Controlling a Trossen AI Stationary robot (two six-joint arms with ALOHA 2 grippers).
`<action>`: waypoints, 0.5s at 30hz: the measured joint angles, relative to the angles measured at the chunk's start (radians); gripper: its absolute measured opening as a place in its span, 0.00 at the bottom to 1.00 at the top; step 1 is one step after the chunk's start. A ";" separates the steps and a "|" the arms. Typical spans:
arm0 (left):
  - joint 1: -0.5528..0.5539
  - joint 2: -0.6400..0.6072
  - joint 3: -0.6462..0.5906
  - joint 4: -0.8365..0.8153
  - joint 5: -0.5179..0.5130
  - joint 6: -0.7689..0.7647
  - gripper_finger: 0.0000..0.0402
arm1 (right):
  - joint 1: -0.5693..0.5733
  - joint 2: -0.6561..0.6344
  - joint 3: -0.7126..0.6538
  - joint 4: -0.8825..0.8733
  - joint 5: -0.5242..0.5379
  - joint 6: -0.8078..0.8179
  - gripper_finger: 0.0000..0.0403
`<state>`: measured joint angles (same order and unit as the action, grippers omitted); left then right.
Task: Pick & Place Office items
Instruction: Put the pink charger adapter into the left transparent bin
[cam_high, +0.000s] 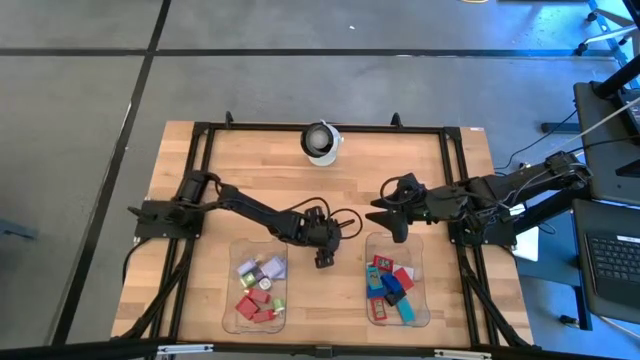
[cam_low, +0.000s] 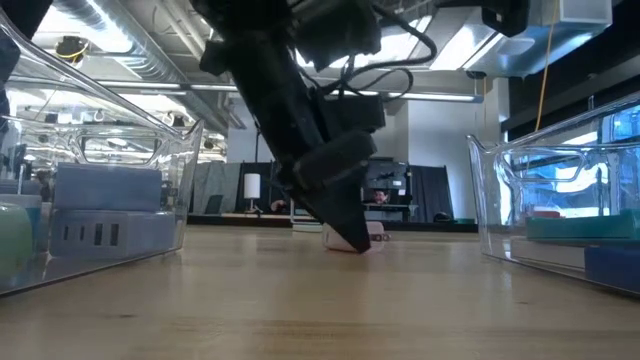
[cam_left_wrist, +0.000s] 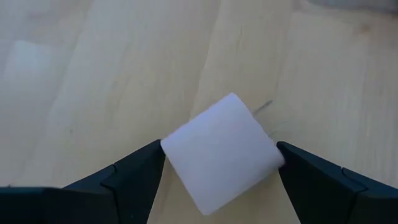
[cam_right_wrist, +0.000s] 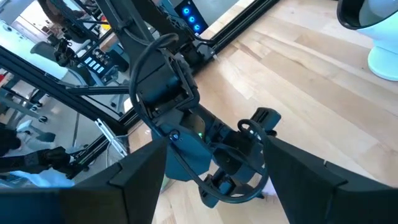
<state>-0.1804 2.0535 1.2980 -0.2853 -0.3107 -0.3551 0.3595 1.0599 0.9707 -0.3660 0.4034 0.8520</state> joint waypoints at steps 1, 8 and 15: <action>0.000 0.002 0.000 0.011 -0.011 0.000 0.75 | 0.000 0.000 0.000 0.000 0.000 0.000 0.67; 0.012 0.013 0.000 0.080 -0.009 -0.001 0.75 | 0.000 0.001 0.000 -0.002 0.000 0.003 0.67; 0.025 0.013 0.000 0.072 -0.009 -0.018 0.69 | 0.000 0.001 0.000 -0.003 0.000 0.013 0.67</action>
<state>-0.1557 2.0663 1.2984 -0.2131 -0.3202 -0.3735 0.3595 1.0607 0.9707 -0.3687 0.4030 0.8648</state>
